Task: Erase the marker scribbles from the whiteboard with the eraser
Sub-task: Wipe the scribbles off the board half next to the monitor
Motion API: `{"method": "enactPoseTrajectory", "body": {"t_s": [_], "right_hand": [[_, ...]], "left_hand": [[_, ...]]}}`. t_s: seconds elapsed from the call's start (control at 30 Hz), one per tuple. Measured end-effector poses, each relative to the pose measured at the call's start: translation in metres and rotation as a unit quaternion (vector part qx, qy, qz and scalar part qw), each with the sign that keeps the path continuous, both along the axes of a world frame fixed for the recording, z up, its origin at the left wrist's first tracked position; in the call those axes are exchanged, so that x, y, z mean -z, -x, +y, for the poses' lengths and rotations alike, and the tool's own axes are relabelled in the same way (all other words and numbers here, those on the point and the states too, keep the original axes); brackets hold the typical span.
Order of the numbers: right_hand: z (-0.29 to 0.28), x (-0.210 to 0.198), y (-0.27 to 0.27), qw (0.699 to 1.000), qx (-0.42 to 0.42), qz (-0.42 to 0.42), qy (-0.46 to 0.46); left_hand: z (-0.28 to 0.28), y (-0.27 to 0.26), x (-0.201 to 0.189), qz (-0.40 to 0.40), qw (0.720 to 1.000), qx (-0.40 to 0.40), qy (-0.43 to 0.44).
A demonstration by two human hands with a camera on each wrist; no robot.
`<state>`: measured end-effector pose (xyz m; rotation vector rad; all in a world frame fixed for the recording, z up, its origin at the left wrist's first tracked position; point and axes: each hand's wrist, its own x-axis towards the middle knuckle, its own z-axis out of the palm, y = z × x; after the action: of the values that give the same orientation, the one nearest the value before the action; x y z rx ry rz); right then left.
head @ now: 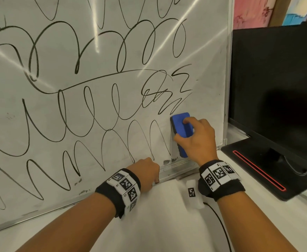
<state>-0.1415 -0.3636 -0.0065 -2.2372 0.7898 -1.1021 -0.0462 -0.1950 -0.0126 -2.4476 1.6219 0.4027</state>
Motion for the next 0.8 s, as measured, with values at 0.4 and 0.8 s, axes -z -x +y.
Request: {"method": "enactPoseTrajectory", "body": {"t_s": [0.4, 0.8], "right_hand": [[-0.009, -0.012, -0.008, 0.998, 0.004, -0.061, -0.004], [-0.021, -0.007, -0.007, 0.996, -0.044, -0.071, -0.002]], "left_hand": [[-0.007, -0.005, 0.002, 0.002, 1.0, 0.007, -0.007], [-0.027, -0.001, 0.007, -0.031, 0.998, 0.06, 0.003]]}}
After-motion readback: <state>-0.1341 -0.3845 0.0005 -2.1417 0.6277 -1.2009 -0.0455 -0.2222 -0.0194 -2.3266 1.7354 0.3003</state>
